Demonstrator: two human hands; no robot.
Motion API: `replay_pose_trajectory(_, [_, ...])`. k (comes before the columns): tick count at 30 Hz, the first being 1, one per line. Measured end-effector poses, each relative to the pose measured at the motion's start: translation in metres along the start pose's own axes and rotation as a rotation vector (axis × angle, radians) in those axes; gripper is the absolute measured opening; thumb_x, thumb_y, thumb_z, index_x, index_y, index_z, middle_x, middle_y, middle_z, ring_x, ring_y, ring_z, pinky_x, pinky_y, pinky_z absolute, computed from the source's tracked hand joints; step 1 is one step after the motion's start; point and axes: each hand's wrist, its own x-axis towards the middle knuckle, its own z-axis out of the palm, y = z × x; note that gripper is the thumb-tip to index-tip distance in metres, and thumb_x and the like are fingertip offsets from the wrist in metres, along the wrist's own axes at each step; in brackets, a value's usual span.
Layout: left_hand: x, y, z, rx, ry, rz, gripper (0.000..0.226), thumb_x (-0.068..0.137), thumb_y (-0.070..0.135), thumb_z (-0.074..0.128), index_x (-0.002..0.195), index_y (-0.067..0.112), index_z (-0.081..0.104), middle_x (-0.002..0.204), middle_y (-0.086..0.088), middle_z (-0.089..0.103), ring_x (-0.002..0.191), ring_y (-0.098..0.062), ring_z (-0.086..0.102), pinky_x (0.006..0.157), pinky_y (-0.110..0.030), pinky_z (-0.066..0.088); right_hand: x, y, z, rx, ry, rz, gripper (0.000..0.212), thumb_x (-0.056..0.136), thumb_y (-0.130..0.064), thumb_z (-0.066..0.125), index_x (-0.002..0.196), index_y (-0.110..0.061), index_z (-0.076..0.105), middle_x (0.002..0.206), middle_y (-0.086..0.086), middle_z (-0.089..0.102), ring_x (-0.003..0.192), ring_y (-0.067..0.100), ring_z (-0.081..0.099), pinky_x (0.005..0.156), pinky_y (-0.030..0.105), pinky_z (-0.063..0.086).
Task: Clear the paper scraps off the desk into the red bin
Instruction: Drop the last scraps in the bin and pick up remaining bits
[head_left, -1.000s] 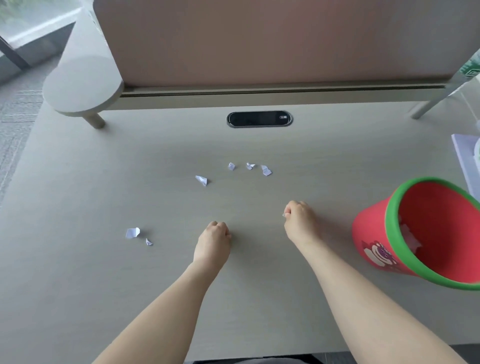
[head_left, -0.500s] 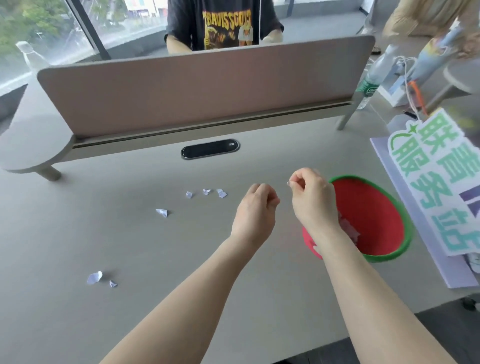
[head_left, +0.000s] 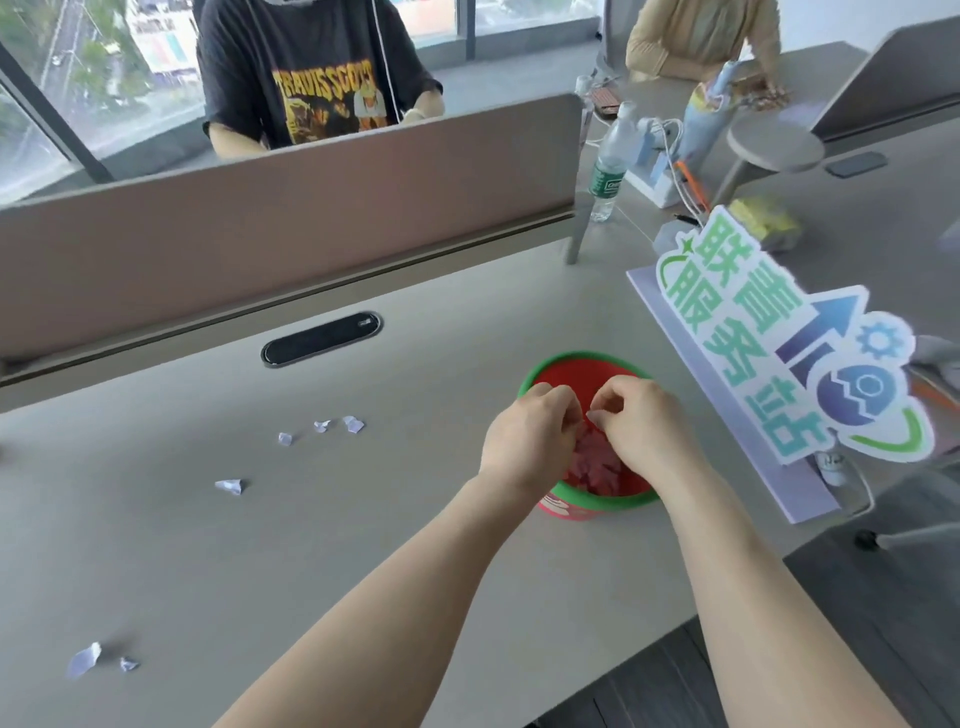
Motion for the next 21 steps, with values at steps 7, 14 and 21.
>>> replay_pose_trajectory(7, [0.003,-0.002,0.0,-0.003,0.031,-0.004,0.019,0.087,0.021,0.058,0.105,0.023,0.058,0.096,0.004,0.062,0.085,-0.022,0.059,0.068,-0.035,0.05,0.002,0.004,0.0,-0.025,0.001,0.01,0.012,0.086,-0.019,0.056,0.078,-0.021,0.065,0.079,-0.001,0.067,0.079,0.024,0.059,0.064,0.028,0.04])
replay_pose_trajectory(14, [-0.004,-0.017,-0.012,-0.054,0.108,-0.023,0.01,0.09,0.022,0.055,0.091,0.02,0.064,0.092,0.002,0.058,0.075,-0.021,0.057,0.063,-0.033,0.049,0.004,-0.022,0.001,0.072,0.115,-0.077,0.015,0.089,-0.024,0.054,0.083,-0.018,0.067,0.079,-0.001,0.069,0.076,0.023,0.058,0.067,0.029,0.043])
replay_pose_trajectory(21, [-0.014,-0.032,-0.024,-0.059,0.01,-0.017,0.025,0.093,0.018,0.047,0.104,0.026,0.068,0.108,0.005,0.058,0.089,-0.018,0.059,0.066,-0.025,0.04,0.002,-0.065,0.01,0.147,0.147,-0.152,0.017,0.09,-0.022,0.051,0.082,-0.018,0.065,0.077,-0.003,0.068,0.076,0.022,0.058,0.067,0.028,0.04])
